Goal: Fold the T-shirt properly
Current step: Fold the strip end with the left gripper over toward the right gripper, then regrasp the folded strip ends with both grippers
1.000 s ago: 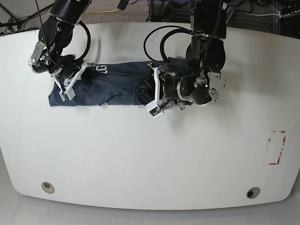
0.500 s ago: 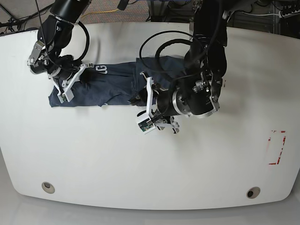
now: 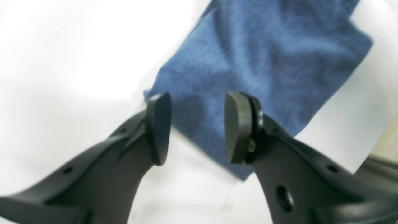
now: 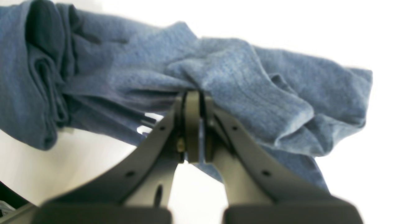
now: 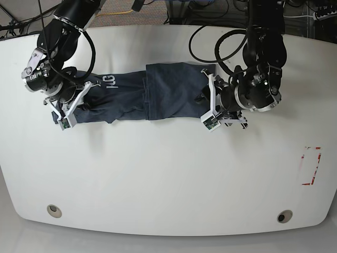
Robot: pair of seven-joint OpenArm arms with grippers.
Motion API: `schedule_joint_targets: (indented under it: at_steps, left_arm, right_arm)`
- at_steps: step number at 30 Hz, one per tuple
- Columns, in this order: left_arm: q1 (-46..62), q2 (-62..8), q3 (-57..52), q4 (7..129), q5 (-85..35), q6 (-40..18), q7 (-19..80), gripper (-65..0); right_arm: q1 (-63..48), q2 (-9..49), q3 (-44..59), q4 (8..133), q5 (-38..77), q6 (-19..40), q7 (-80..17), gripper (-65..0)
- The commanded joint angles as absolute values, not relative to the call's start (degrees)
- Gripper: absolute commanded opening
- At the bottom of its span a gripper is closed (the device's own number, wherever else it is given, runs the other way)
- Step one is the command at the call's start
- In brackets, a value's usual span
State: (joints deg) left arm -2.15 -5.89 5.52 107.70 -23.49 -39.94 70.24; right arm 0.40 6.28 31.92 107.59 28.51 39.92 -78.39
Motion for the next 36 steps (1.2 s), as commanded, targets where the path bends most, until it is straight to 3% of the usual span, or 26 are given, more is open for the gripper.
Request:
schedule_joint_targets:
  at_steps: [1, 2, 8, 10, 18, 27, 36]
  left_arm:
    - [-1.1, -7.8, 5.2, 108.4, -23.4, -40.0, 67.2, -39.3]
    - [-0.7, -8.0, 5.2, 108.4, -22.8, -40.0, 66.7, -39.3]
    - [2.6, -7.7, 5.6, 106.5, -15.1, -40.0, 62.2, -39.3]
    - [2.4, -7.7, 5.6, 103.9, -14.5, -40.0, 61.2, -39.3]
    - [2.4, -7.7, 5.2, 98.0, -14.5, -40.0, 56.6, -39.3]
    - [2.0, -7.7, 5.1, 94.5, -14.4, -40.0, 55.3, -39.3]
    - [1.8, -7.8, 0.7, 94.2, -14.4, -40.0, 55.3, -39.3]
  right_arm:
    - [3.1, 7.0, 32.9, 108.1, 28.7, 40.0, -77.3, -62.0]
    - [3.5, 7.0, 33.6, 107.6, 28.7, 40.0, -77.3, -60.1]
    - [5.3, 9.1, 40.8, 105.0, 29.2, 40.0, -79.1, -26.8]
    - [5.4, 10.2, 40.7, 105.2, 29.6, 40.0, -80.0, -21.2]
    - [4.8, 12.7, 49.1, 101.1, 34.9, 40.0, -80.0, -20.6]
    - [11.3, 21.8, 54.8, 72.7, 35.3, 40.0, -77.0, -19.8]
    - [16.7, 24.0, 54.7, 61.0, 35.3, 40.0, -74.9, -19.8]
